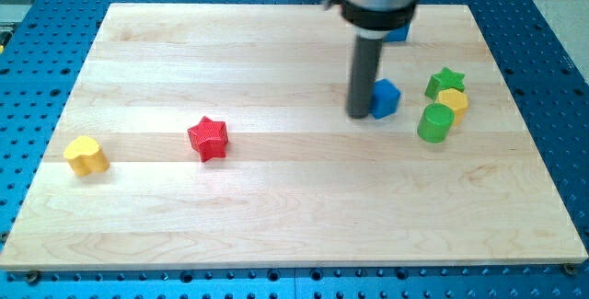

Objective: Push the red star slightly to the down

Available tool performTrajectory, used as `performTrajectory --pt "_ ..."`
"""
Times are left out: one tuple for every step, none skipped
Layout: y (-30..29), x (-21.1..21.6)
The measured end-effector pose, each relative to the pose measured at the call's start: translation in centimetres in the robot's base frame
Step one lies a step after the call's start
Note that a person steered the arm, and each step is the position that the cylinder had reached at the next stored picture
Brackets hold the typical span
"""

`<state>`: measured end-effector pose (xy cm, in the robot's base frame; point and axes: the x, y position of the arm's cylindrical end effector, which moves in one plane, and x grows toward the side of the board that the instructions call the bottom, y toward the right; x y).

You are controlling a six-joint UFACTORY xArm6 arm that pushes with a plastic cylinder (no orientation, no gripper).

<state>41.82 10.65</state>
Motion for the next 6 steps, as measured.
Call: performTrajectory --pt "-4.5 -0.2" --pt "-8.5 -0.3" --pt "-16.1 -0.6" --pt "-22.0 5.0" --pt "-16.3 5.6" --pt "-19.5 5.6"
